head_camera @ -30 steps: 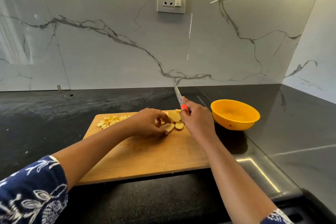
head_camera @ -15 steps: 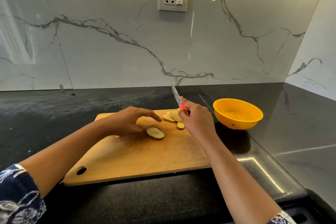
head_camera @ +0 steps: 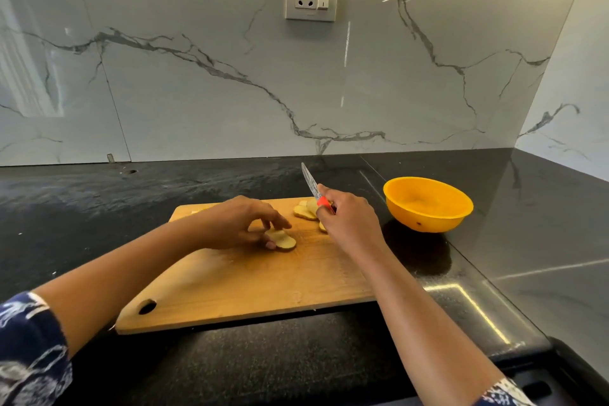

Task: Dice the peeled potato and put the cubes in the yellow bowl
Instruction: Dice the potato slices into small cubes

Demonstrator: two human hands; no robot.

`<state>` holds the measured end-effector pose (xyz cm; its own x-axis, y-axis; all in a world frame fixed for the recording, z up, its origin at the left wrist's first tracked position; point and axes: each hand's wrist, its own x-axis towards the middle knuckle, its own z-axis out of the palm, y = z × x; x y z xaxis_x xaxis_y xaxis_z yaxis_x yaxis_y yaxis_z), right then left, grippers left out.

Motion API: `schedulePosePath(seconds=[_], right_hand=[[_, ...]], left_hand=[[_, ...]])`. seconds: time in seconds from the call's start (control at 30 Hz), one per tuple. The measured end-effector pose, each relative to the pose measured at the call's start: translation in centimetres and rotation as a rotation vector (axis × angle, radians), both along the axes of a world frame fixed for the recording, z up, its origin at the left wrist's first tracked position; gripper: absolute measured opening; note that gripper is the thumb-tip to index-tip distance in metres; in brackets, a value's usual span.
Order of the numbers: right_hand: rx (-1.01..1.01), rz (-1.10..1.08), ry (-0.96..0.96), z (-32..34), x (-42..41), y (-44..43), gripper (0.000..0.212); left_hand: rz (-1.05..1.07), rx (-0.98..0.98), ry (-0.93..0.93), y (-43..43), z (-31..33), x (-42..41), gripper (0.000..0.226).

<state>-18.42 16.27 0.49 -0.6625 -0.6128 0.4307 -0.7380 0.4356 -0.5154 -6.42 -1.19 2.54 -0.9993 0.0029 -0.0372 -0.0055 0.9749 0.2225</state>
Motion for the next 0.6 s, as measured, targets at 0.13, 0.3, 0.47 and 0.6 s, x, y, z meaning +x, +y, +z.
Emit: schedulePosePath(seconds=[0.13, 0.3, 0.47, 0.6], right_hand=[[0.034, -0.003, -0.002, 0.2, 0.0, -0.2, 0.046], [0.074, 0.004, -0.005, 0.9, 0.7, -0.1, 0.046], [0.279, 0.029, 0.079, 1.1, 3.4, 1.9, 0.038], [0.363, 0.048, 0.055, 0.1, 6.1, 4.3, 0.046]], left_hand=[[-0.046, 0.000, -0.099, -1.4, 1.0, -0.8, 0.040], [0.024, 0.023, 0.034, -1.1, 0.3, 0.8, 0.046], [0.195, -0.022, 0.268, 1.6, -2.1, 3.5, 0.099], [0.289, -0.211, 0.304, 2.6, -2.5, 3.1, 0.122]])
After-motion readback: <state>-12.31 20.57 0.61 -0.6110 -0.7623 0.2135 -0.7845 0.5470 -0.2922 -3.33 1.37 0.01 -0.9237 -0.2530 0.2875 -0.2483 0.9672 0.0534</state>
